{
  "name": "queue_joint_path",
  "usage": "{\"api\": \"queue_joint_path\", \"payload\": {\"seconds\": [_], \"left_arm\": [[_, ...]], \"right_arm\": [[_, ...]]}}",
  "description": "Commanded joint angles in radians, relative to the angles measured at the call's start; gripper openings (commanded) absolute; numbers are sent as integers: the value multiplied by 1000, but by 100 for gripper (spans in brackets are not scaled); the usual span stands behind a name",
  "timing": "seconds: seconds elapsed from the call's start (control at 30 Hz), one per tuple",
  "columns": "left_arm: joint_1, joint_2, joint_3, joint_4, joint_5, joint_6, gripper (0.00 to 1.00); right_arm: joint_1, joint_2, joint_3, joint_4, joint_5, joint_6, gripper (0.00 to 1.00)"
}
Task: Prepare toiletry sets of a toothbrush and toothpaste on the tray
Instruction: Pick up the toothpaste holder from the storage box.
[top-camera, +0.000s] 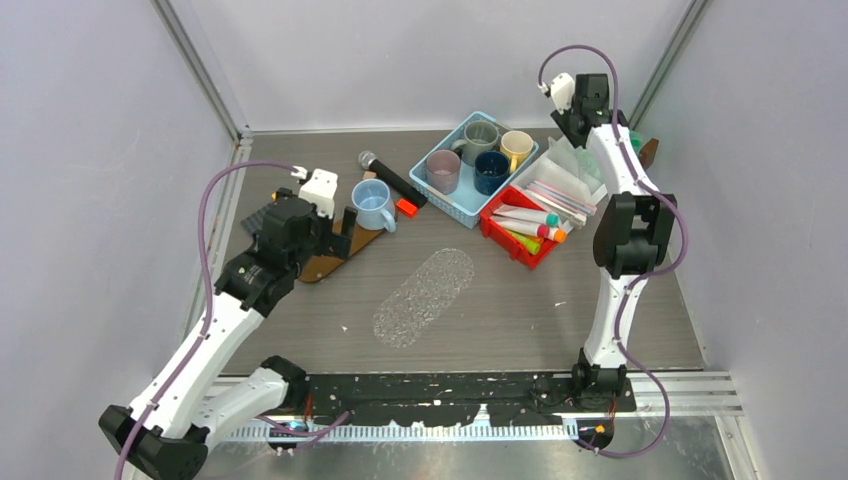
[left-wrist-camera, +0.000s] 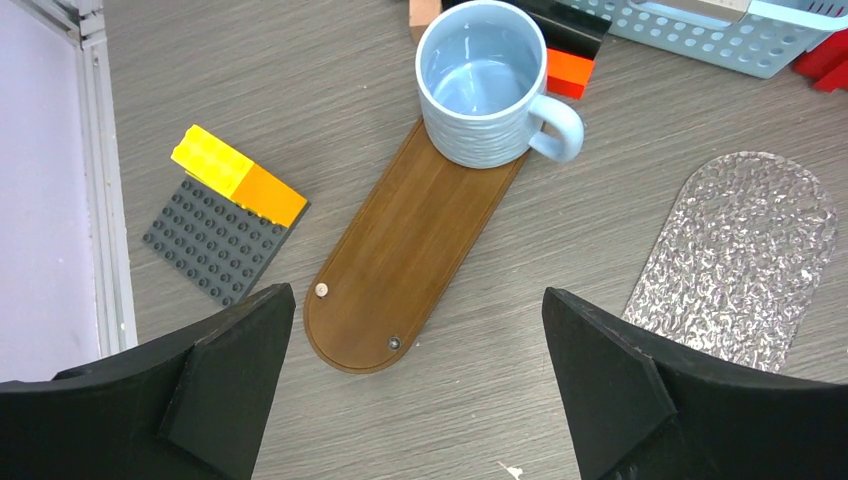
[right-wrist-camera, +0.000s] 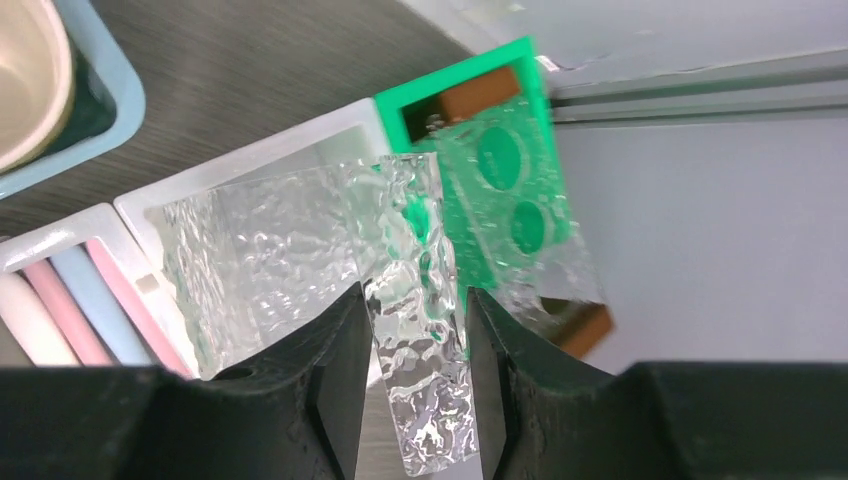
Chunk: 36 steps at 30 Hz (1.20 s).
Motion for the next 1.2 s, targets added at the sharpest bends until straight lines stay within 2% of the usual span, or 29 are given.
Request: {"api": "queue_joint_path", "payload": {"seconds": [0.0,0.2,0.37,0.73,0.87,1.0,1.17], "left_arm": [[-4,-36,-2,54,34,-16,99],[-4,-42,15,50,96,-53,98],[-4,-19,50,54,186,-143,98],[-4,79,178,28,348,-344,98],[-4,112,208,21,364,-404,99],[-4,149,241,19,376,-474,97],[-4,207,276,38,448,-563,96]], "right_arm": [[51,-160,-28,132,119,-71,3],[139,-269,-76,165,164,-97,1],[227,-357,-147,159,181,-98,0],[525,-599,-355,151,187,-1,0],[616,-685,-453,179,211,15,0],[688,-790,-565,197,122,12,1],[757,-913,-714,307,33,25,1]]}}
